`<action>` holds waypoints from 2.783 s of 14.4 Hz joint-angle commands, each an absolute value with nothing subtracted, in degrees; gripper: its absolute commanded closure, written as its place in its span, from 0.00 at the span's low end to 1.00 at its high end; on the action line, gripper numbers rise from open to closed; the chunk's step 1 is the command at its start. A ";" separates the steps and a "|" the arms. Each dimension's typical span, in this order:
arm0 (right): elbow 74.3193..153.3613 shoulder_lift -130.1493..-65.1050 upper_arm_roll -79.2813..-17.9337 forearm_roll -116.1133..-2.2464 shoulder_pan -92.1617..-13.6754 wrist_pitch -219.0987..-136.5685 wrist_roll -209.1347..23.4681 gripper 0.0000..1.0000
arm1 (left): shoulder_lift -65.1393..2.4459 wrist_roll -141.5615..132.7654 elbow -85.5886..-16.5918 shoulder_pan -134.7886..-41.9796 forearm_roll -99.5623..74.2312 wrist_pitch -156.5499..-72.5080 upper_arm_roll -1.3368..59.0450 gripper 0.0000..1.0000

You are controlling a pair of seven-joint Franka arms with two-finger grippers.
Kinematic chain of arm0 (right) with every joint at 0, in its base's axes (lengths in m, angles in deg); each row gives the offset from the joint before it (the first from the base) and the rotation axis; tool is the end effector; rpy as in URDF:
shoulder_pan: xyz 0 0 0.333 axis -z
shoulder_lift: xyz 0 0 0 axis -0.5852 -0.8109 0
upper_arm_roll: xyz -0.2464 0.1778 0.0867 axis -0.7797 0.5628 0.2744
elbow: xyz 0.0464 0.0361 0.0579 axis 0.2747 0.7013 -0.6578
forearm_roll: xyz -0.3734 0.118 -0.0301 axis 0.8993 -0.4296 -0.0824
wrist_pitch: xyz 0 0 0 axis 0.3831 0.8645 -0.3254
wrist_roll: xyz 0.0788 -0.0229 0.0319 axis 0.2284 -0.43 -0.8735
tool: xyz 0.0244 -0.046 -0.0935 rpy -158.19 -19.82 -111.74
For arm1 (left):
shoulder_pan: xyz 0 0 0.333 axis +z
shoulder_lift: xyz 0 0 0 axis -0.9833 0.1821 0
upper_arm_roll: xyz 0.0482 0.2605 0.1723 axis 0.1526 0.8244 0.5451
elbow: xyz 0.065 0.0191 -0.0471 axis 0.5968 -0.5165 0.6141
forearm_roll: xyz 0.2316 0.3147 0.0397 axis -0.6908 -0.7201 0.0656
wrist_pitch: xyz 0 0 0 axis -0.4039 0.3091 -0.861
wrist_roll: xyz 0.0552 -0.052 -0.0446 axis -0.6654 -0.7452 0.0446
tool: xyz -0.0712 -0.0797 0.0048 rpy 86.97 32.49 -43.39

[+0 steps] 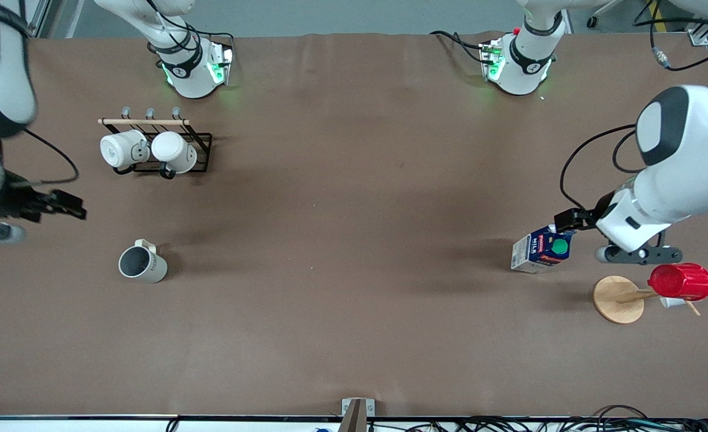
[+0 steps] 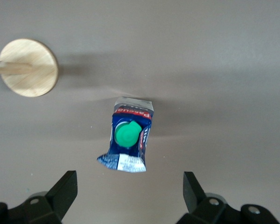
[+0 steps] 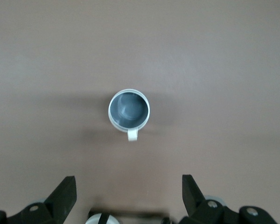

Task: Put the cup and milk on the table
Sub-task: 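Reach the right gripper to the white mug while the left gripper reaches the milk, then grasp the white mug with the right gripper while the left gripper grasps the milk, then carry the mug toward the table middle while the left gripper lifts the milk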

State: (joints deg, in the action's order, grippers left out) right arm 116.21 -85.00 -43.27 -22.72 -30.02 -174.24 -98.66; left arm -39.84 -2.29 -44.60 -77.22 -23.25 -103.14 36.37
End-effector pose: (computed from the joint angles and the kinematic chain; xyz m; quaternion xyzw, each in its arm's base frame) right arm 0.6121 -0.0628 0.4525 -0.9991 -0.0417 0.0020 0.0040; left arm 0.6341 -0.0803 0.4447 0.9985 -0.0369 -0.0394 0.0100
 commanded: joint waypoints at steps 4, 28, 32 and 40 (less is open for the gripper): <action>121.59 -93.93 -43.25 -23.65 -29.58 -189.45 -105.54 0.00 | -33.33 0.73 -43.57 -77.40 -24.82 -106.08 36.28 0.00; 116.43 -94.55 -30.11 -23.40 -34.76 -182.62 -64.85 1.00 | -34.29 3.20 -51.40 -76.87 -27.73 -111.98 35.31 0.42; 111.25 -97.18 -20.93 -18.13 -40.98 -182.89 -40.13 1.00 | -34.20 3.20 -51.05 -76.87 -27.19 -111.98 35.31 0.55; 99.64 -114.14 -20.48 -6.17 -59.90 -185.51 -12.58 1.00 | -35.08 2.23 -48.50 -77.31 -26.15 -110.92 35.23 0.62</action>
State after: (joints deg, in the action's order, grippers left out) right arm 104.28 -110.14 -20.47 -8.35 -58.49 -185.29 -15.19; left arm -33.80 2.75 -48.77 -77.15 -27.83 -111.30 35.37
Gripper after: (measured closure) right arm 0.956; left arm 0.621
